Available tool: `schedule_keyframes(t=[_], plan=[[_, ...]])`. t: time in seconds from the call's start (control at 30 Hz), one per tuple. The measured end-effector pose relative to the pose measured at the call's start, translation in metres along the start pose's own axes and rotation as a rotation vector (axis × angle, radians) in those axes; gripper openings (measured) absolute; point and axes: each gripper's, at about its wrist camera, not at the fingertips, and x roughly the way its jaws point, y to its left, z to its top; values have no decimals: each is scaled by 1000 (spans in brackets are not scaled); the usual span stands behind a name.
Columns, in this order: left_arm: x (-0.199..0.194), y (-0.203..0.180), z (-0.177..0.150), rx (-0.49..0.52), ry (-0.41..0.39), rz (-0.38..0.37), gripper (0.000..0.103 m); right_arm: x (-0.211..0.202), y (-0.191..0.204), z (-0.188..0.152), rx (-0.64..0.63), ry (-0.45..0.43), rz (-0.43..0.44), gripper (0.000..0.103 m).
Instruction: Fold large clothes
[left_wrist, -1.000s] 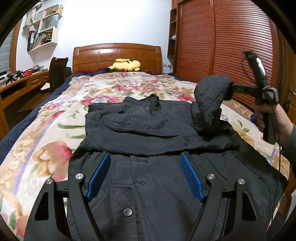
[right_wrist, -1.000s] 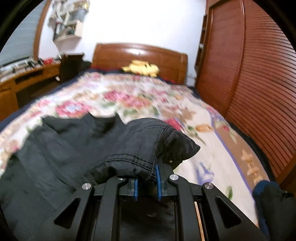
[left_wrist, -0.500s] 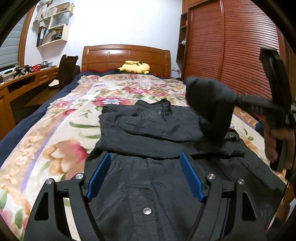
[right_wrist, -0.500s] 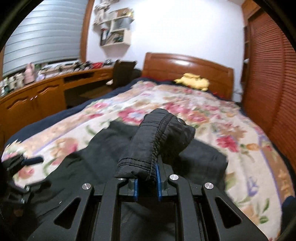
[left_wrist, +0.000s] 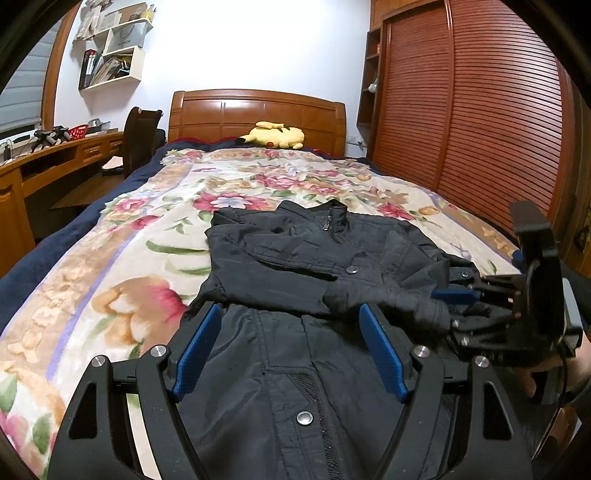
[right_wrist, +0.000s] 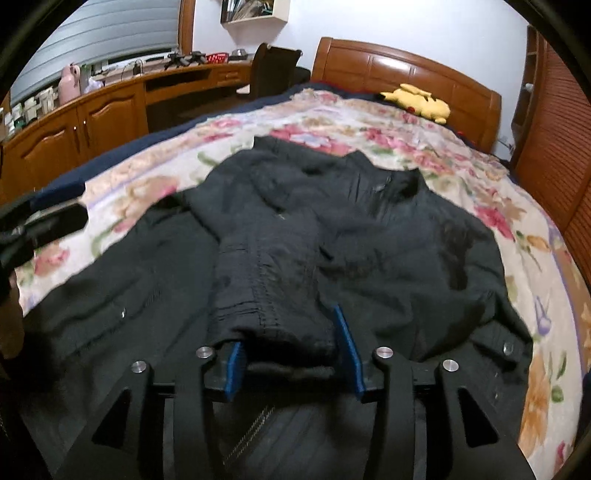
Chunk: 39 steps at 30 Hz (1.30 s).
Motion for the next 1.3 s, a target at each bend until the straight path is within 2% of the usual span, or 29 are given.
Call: schedule_keyframes(t=[0.43, 0.6, 0.83, 1.07, 1.3], plan=[[3, -11, -4, 19, 10, -12, 78, -21, -12, -27, -3, 43, -28, 49], [5, -23, -6, 29, 23, -45, 78, -32, -30, -35, 51, 25, -74, 49], [16, -50, -6, 44, 47, -100, 78, -26, -57, -46, 155, 22, -146, 49], [39, -83, -11, 95, 106, -123, 78, -16, -72, -58, 215, 38, -177, 49], [65, -108, -16, 126, 181, -140, 77, -10, -86, -72, 301, 47, -129, 49]])
